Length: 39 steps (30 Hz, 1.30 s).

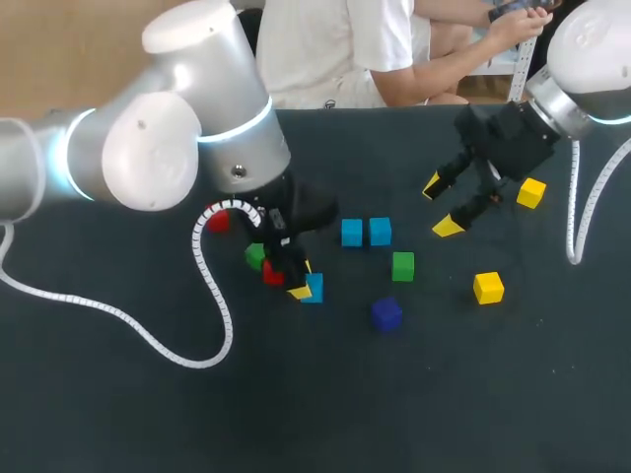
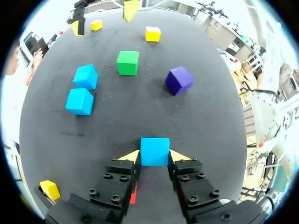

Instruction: Place the blue cubes, place green cubes on the blue cubes, place the yellow cubes on the green cubes, then place the red cubes on the yellow cubes, and place purple cube on the red cubes.

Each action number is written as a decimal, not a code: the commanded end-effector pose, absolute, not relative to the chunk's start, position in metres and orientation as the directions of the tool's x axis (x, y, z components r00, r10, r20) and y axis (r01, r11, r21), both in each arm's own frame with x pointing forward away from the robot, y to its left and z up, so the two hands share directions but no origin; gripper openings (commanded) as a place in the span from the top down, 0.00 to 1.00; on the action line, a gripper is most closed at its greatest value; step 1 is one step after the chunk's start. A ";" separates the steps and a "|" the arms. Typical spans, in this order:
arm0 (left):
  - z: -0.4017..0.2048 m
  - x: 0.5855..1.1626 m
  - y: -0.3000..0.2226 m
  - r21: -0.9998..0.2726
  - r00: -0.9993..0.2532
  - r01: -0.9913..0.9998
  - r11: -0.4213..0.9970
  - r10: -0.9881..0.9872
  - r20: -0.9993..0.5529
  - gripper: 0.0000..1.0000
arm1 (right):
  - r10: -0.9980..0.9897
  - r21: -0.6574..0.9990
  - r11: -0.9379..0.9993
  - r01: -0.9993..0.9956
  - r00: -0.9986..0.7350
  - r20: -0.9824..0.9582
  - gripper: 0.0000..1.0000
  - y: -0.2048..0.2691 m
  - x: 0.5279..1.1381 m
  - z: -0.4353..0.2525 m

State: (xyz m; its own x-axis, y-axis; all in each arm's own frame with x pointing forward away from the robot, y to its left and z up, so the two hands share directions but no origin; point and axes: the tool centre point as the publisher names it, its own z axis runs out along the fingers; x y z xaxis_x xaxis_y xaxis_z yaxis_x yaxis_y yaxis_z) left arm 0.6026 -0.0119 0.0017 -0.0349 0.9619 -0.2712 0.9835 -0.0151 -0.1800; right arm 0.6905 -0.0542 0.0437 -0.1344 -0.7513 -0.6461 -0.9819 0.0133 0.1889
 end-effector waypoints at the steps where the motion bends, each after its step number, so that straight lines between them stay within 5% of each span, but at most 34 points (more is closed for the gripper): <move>1: 0.011 0.607 -0.014 -0.187 -0.059 0.982 0.011 0.965 -0.255 1.00 | -0.750 0.188 0.013 -0.982 -0.134 -0.647 0.00 -0.054 0.690 0.043; 15: 0.035 0.629 -0.013 -0.132 -0.176 0.980 0.151 0.962 -0.209 1.00 | -0.750 0.188 0.013 -0.982 -0.134 -0.647 0.00 -0.054 0.690 0.043; 39: 0.046 0.666 -0.007 -0.123 -0.170 0.983 0.140 0.942 -0.289 1.00 | -0.750 0.188 0.013 -0.982 -0.134 -0.647 0.00 -0.054 0.690 0.043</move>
State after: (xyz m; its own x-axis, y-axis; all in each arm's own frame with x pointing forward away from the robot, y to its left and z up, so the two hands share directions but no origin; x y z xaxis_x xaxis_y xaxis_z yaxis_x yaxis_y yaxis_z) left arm 0.6642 -0.0067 0.0459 -0.1712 0.9410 -0.2919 0.9828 0.1420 -0.1184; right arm 0.6905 -0.0542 0.0437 -0.1344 -0.7514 -0.6460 -0.9819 0.0133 0.1889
